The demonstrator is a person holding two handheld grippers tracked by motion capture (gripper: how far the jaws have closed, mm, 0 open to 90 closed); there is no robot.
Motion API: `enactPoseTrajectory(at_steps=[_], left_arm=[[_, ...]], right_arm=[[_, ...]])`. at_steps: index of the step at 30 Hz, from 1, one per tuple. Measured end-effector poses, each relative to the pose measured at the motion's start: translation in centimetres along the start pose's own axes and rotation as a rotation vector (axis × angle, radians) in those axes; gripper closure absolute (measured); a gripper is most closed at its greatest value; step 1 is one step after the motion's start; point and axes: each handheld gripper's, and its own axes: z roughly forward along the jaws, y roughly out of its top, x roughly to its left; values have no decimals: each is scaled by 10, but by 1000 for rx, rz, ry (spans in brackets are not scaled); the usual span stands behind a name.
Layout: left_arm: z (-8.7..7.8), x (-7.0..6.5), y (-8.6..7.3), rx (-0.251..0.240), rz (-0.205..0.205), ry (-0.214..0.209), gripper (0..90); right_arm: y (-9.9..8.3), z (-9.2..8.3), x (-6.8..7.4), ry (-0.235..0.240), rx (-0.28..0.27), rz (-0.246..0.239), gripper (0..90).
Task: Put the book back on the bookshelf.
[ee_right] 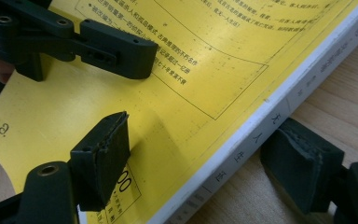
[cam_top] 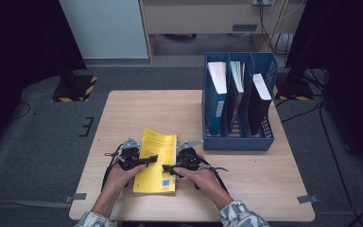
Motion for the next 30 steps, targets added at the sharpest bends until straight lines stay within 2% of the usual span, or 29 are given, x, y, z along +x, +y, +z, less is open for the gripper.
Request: enactPoseTrajectory(at_steps=[2,7,12,14,17,20,22,25,27,28,30], left_arm=[[1,-2,1,14,23,20,518],[0,0,0,32,20,37,408],[-4,3,-1,45,15,48,368],[-5,3,-1,55,26,50,370],[-7,-1,2,60,77,70,412],[-6,-1,1,49,74,72,471],[-4,0,1,43,58,58,494],[-1,1,0,38,37,47,518],[1,1,1,37,43,44,522],[2,1,0,34,33,37,525],[3,2,0,29,29,32,525]], right_arm=[[1,1,1,-13,4,-12,239],[-1,2,4,-31,-6,-12,244],[-2,3,5,-40,-15,-25,255],[-2,3,5,-36,-15,-32,255],[-2,4,5,-33,-13,-31,255],[-1,3,5,-29,-10,-25,255],[-1,3,4,-21,-10,-19,257],[2,4,4,-20,4,-14,256],[3,4,2,-12,9,-18,254],[4,4,2,-4,9,-1,254],[5,4,-1,10,16,1,255]])
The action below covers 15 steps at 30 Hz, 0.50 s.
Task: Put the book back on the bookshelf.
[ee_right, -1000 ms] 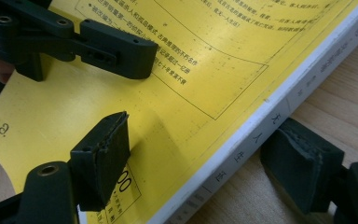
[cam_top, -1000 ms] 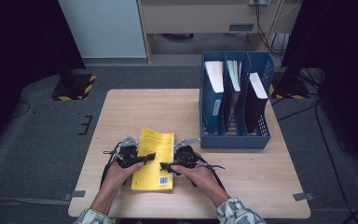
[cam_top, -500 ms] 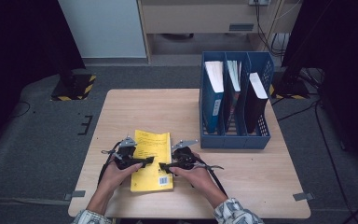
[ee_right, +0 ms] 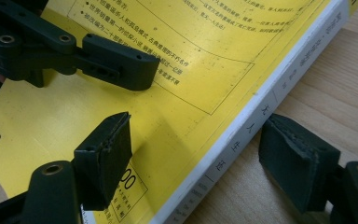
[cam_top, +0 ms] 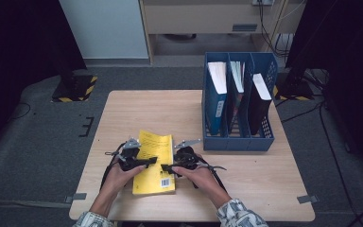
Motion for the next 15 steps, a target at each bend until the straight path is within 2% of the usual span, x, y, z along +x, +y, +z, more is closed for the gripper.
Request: enactPoseTrajectory(at_steps=[1,4,6,9,15], left_arm=[[0,0,0,-3,-2,-4,527],[0,1,-1,-13,-17,-21,541],[-2,1,0,-27,-22,-14,577],[-2,-1,2,-31,-13,-2,609],[-1,-3,4,-58,-2,-22,627]], right_arm=[[1,0,0,1,5,12,254],[3,1,0,-2,15,-6,254],[5,2,0,3,25,-4,256],[6,3,-2,13,24,12,256],[11,6,-6,20,21,26,258]])
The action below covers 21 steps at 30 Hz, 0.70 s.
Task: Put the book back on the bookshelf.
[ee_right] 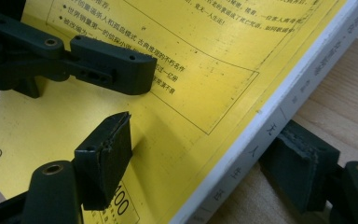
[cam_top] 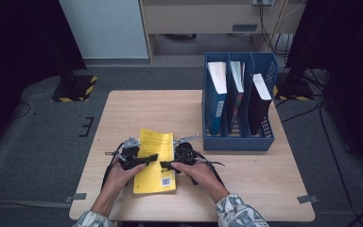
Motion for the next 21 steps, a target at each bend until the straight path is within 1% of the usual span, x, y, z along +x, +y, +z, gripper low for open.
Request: enactPoseTrajectory(at_steps=[1,2,3,5,6,10,11,13,17,21], left_arm=[[0,0,0,-1,1,2,627],[1,0,1,-3,-6,1,628],[1,0,2,-4,0,1,633],[1,0,5,-9,-1,5,654],[-1,-2,8,-20,0,10,668],[-4,-3,17,-41,19,14,712],[-4,-4,20,-42,25,14,719],[-5,-5,24,-44,40,17,729],[-8,-7,29,-57,47,16,736],[-12,-8,35,-73,53,16,744]], right_arm=[[0,0,0,-3,-2,0,261],[1,0,-1,-1,-1,3,263],[1,0,-1,-4,0,6,264],[3,0,-3,-6,12,11,270],[4,-1,-4,-3,9,11,282],[10,-10,-5,-15,-13,15,334],[12,-12,-6,-19,-19,2,344],[15,-16,-6,-25,-21,2,361],[18,-23,-6,-25,-43,-1,403],[24,-29,-4,-43,-70,-16,443]])
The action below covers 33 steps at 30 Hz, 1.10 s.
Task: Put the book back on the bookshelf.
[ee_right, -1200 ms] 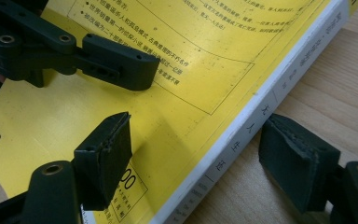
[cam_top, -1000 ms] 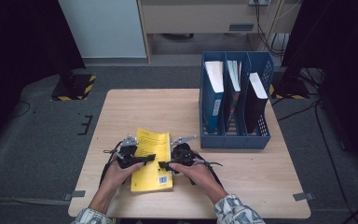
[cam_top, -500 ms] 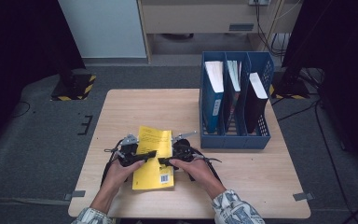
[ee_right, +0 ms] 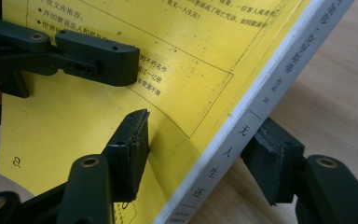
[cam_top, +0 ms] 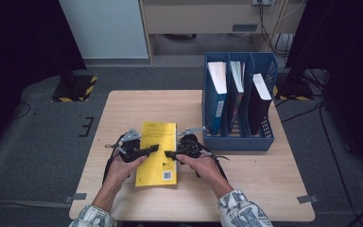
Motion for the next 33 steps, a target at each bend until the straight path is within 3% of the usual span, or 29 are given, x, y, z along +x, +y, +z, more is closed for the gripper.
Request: enactPoseTrajectory(at_steps=[5,16,28,33], left_arm=[[-3,-2,9,-15,18,-1,755],[-5,-2,18,-15,36,-16,762],[-5,-2,22,-18,46,-22,764],[-3,-1,36,-15,66,-13,773]], right_arm=[[9,-10,2,-19,-27,-39,486],[20,-22,6,-49,-20,-98,530],[25,-26,8,-65,-16,-123,535],[33,-29,4,-87,-40,-122,550]])
